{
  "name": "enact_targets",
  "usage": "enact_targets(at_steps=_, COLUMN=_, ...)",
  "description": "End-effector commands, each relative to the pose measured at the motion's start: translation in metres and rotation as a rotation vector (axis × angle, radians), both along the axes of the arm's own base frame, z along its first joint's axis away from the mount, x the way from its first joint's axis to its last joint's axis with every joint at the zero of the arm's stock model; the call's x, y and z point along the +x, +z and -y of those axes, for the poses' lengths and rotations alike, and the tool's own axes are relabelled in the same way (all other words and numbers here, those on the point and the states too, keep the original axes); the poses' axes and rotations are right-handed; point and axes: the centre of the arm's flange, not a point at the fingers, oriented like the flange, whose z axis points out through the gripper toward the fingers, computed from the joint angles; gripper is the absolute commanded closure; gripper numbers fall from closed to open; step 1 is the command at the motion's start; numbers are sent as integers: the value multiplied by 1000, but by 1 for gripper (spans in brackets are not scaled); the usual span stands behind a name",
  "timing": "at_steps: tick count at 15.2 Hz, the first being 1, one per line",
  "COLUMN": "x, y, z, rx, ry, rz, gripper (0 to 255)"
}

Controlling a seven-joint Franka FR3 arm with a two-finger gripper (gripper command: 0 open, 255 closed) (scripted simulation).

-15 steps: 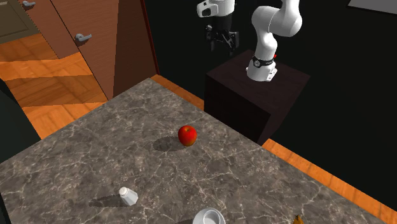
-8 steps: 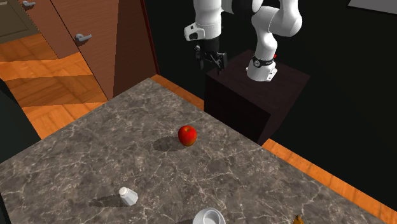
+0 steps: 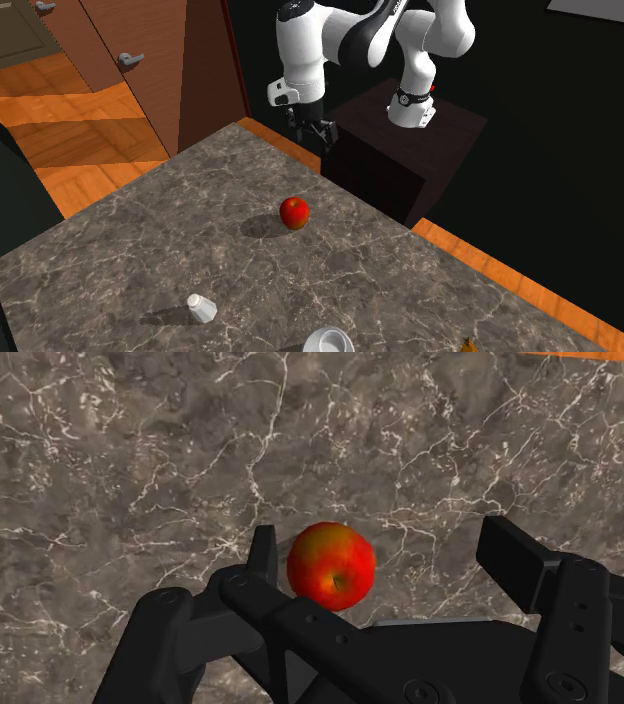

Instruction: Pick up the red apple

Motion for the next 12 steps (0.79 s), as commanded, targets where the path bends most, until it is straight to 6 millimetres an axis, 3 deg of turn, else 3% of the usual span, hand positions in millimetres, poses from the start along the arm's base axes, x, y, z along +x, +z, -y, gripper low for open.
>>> enact_targets(at_steps=1, x=19, y=-18, z=-5, rx=5, ry=9, rz=3, gripper=0)
enact_targets(at_steps=9, x=99, y=-82, z=-24, rx=23, ry=42, rz=15, gripper=0)
enact_targets(at_steps=12, x=103, y=-96, z=-25, rx=24, ry=43, rz=16, gripper=0)
